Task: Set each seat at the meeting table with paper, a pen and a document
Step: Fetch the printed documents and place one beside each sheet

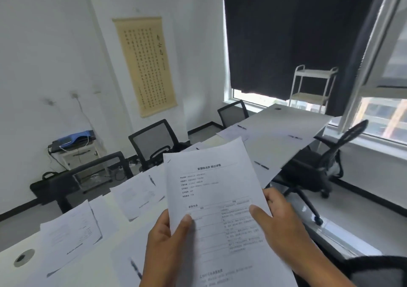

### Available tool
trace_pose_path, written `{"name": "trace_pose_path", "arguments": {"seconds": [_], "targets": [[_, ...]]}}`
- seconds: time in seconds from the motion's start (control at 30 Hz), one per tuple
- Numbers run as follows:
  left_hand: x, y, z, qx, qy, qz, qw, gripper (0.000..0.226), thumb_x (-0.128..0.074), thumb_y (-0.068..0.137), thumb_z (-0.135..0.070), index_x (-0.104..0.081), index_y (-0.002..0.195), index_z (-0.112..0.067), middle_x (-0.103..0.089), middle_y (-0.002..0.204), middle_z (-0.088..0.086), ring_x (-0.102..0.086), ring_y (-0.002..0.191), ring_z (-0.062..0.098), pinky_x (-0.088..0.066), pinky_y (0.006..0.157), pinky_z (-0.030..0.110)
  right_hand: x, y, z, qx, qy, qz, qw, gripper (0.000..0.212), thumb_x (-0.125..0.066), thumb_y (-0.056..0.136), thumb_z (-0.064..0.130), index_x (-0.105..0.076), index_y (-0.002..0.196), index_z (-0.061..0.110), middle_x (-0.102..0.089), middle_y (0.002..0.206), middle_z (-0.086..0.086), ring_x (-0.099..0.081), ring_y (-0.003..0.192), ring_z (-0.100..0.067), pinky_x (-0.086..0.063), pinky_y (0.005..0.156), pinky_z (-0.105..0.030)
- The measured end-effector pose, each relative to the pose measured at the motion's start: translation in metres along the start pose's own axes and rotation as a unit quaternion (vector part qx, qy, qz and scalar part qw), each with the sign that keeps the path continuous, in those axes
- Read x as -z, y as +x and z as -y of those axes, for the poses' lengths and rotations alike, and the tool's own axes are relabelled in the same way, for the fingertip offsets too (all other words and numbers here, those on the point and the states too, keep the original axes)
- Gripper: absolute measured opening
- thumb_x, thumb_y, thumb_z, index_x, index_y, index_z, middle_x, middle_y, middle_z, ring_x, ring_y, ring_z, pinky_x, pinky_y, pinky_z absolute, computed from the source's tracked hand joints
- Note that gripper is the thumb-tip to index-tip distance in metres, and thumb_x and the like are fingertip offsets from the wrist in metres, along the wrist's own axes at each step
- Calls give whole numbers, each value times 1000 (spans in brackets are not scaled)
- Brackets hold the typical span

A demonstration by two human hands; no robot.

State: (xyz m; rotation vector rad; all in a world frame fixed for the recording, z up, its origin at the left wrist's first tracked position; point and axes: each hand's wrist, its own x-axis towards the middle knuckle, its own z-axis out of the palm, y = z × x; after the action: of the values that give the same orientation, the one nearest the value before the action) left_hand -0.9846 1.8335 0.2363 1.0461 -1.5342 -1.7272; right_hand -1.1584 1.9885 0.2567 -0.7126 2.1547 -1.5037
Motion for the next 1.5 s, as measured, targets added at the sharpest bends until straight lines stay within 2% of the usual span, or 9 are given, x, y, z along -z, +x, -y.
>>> {"name": "trace_pose_path", "arguments": {"seconds": [0.13,0.37,0.57,0.77,0.87,1.0,1.13,1.3,1.5], "targets": [[-47,-18,-23,-47,-2,60,997,14,-77,100,-16,-81,112,-23,-85,104,2,-83,93,25,-62,89,49,58,-26,11,4,-3,-68,998,2,-63,105,30,-62,107,30,-78,96,17,-78,86,-8,-66,78,-41],[-131,-52,-57,-113,-19,118,986,26,-84,84,-25,-81,109,-17,-86,98,2,-82,85,21,-58,76,38,149,-56,15,6,11,-146,989,3,-65,104,26,-64,107,28,-79,95,10,-78,88,-14,-66,85,-50],[-220,-90,-70,-143,-3,153,978,16,-74,98,-1,-80,105,-13,-85,87,0,-78,69,10,-53,55,13,242,-76,2,24,2,-193,981,4,-65,104,28,-64,106,31,-79,95,13,-77,87,-12,-64,86,-50],[-317,-131,-80,-159,-13,127,979,14,-77,97,-6,-82,104,-17,-84,83,-2,-77,67,10,-54,59,22,347,-83,-6,51,-13,-211,976,4,-67,103,20,-65,102,23,-79,91,6,-76,83,-20,-62,83,-49],[-354,-147,-83,-167,-26,118,979,14,-77,97,-7,-81,103,-19,-84,82,-4,-77,67,10,-54,55,17,390,-81,-10,76,-9,-208,975,4,-66,103,22,-65,105,25,-79,93,6,-78,85,-22,-65,79,-47],[-388,-156,-90,-178,-24,110,978,14,-79,95,-5,-80,102,-17,-82,77,-7,-76,65,6,-51,52,9,418,-76,-17,84,11,-205,975,10,-66,103,14,-66,108,23,-81,91,12,-78,82,-10,-59,68,-31],[-419,-139,-90,-189,-4,103,977,17,-81,93,-5,-80,102,-19,-82,78,-10,-76,67,5,-52,55,9,440,-56,-26,69,18,-217,974,11,-68,102,11,-67,106,22,-81,88,12,-78,78,-9,-56,72,-34],[-464,-109,-97,-192,-5,146,971,16,-80,94,-1,-80,100,-16,-81,74,-11,-75,62,2,-51,54,8,470,-27,-32,58,13,-245,968,11,-67,101,10,-68,107,20,-82,89,8,-79,79,-12,-57,73,-36],[-522,-82,-99,-179,-31,196,964,14,-76,98,-8,-80,107,-19,-84,87,-5,-79,73,14,-58,57,19,514,8,-41,70,-7,-280,957,7,-68,102,13,-67,103,21,-81,87,11,-76,74,-8,-54,66,-27]]}}
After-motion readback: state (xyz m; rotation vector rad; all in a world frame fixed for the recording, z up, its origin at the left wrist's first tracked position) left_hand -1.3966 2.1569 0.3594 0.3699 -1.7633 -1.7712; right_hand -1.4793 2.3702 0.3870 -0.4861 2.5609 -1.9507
